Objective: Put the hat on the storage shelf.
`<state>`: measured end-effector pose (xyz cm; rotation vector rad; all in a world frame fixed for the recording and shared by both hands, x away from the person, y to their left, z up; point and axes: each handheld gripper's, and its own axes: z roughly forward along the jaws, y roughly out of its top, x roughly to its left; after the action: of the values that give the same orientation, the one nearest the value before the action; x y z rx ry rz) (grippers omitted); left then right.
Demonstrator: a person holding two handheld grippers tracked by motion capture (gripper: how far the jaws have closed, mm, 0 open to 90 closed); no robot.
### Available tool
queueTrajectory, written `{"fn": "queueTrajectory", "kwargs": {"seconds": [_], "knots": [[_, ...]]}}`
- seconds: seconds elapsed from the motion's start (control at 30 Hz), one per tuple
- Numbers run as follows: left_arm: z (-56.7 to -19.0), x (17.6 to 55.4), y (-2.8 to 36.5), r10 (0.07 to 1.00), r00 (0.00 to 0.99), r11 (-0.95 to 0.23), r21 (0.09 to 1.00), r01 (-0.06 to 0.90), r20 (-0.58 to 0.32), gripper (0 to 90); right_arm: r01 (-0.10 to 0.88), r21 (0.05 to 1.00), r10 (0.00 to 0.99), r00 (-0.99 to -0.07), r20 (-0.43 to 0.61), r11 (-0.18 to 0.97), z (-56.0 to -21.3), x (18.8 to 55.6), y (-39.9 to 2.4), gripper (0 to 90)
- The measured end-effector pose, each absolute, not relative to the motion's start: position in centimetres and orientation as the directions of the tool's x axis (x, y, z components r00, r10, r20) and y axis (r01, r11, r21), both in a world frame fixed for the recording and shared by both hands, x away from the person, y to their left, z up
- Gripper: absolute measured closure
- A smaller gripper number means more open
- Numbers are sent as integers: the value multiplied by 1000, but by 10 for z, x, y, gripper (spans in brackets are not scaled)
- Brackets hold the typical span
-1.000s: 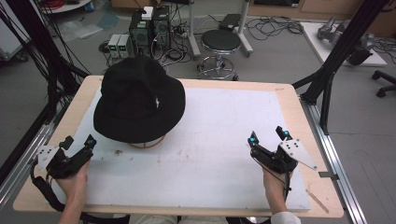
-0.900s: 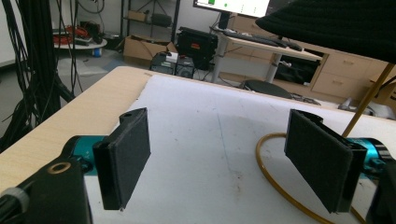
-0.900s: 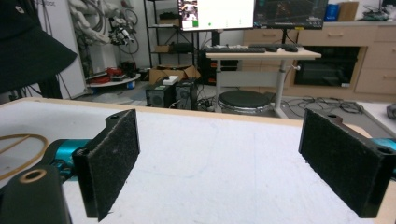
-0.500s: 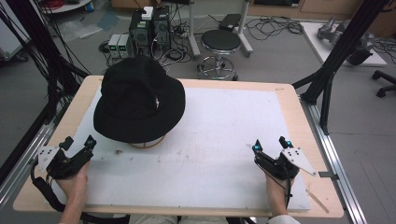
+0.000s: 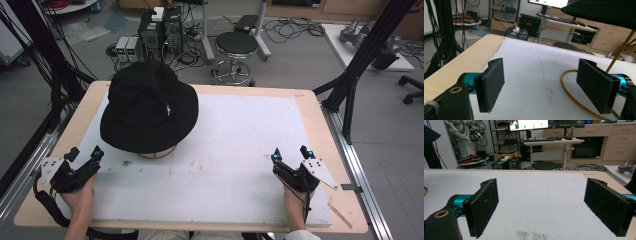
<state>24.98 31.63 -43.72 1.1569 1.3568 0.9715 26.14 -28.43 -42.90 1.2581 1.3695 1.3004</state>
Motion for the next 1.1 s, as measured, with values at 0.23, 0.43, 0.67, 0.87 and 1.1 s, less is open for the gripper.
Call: {"fn": "queueTrajectory", "kwargs": {"seconds": [0.23, 0.43, 0.67, 0.87, 1.1], "knots": [[-438, 250, 315, 978, 25, 202, 972, 122, -206, 227, 124, 990, 987, -139, 77, -59, -431, 264, -285, 117], [-438, 251, 314, 977, 31, 204, 971, 124, -209, 228, 128, 990, 988, -135, 79, -62, -431, 263, -285, 117], [-439, 251, 313, 977, 34, 202, 970, 131, -208, 228, 130, 989, 987, -141, 83, -65, -431, 263, -286, 116], [-439, 252, 313, 978, 38, 199, 971, 134, -205, 228, 139, 987, 985, -140, 101, -82, -432, 264, -288, 117], [-440, 252, 314, 976, 43, 203, 968, 146, -211, 228, 145, 986, 984, -143, 108, -87, -432, 263, -288, 117]]}}
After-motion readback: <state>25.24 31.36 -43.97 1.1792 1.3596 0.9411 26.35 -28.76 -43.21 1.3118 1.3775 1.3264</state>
